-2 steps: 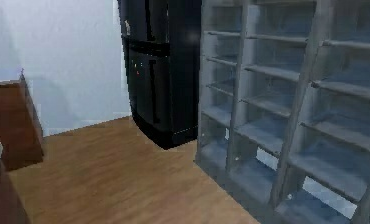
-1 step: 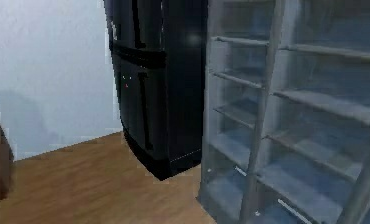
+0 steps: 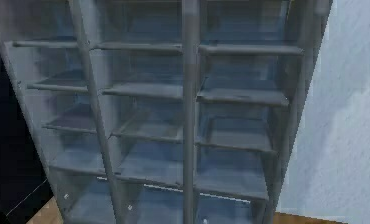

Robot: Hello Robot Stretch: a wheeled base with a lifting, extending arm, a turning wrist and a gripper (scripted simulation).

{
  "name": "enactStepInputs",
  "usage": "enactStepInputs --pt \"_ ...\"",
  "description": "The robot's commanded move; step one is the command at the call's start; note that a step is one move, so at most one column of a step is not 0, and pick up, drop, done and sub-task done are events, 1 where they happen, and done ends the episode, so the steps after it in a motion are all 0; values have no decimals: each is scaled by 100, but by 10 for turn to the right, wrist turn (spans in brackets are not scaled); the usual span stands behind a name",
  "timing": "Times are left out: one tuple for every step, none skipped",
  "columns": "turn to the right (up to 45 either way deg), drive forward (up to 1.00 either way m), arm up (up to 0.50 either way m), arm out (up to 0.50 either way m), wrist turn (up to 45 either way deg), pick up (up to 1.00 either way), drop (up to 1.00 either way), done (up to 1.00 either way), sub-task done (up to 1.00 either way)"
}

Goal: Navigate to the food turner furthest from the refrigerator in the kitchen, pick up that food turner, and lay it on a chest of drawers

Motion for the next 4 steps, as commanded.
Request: enactStepInputs --pt "180 0 0 0 0 0 0 0 0" --pt "0 10 0 0 0 0 0 0 0" --pt "-450 0 0 0 0 0 0 0 0" --pt "-450 0 0 0 0 0 0 0 0"
